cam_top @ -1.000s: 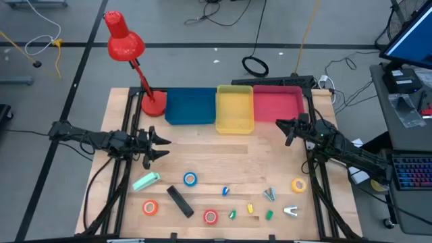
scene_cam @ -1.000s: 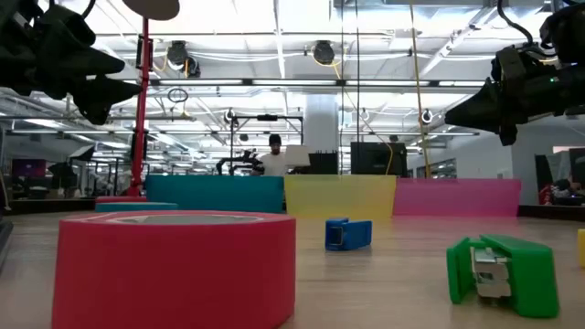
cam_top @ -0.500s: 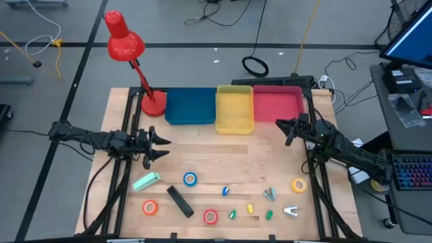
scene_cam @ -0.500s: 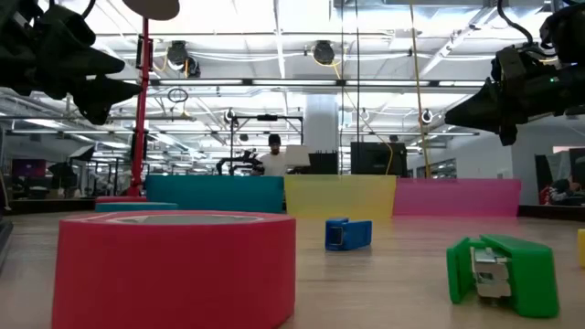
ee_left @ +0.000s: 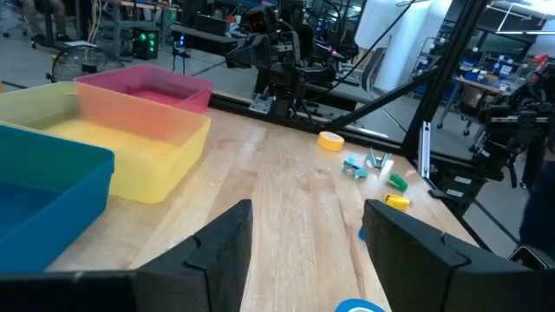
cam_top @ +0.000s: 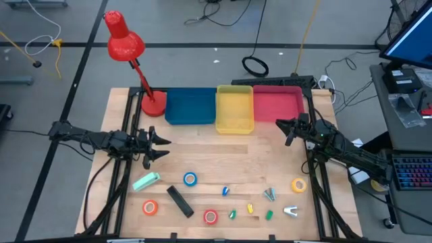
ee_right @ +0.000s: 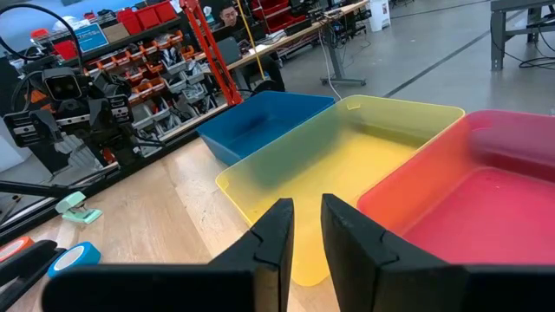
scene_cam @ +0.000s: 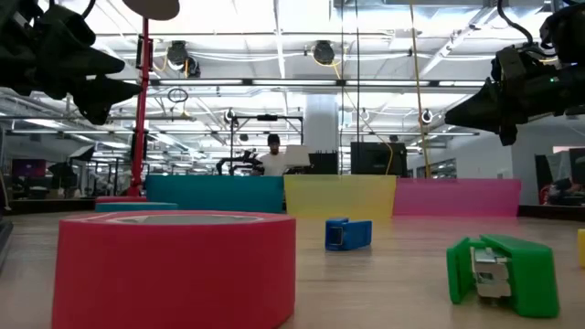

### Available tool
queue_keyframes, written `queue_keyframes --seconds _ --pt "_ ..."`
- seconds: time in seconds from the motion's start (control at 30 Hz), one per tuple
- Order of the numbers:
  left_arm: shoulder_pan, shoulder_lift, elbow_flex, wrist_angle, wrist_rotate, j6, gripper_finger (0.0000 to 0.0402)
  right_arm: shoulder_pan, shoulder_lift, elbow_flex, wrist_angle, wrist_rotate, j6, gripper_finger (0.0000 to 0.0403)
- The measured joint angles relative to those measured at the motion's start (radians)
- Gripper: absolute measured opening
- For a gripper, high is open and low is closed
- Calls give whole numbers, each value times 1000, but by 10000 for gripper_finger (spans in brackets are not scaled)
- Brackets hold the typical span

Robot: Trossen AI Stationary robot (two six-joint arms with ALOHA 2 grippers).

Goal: Pick and place Stapler, Stapler remover, tape

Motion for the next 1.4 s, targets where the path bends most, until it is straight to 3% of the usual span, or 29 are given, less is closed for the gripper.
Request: queue_keyframes --seconds 0.2,0.47,1.2,1.4 --pt "0 0 0 0 0 0 218 0 0 0 51 0 27 55" --pt "0 0 0 0 0 0 218 0 0 -7 151 0 256 55" --pt "0 0 0 22 -31 -1 218 0 0 -2 161 0 373 55" --pt "0 0 0 222 -44 -215 218 0 0 -2 161 5 367 55"
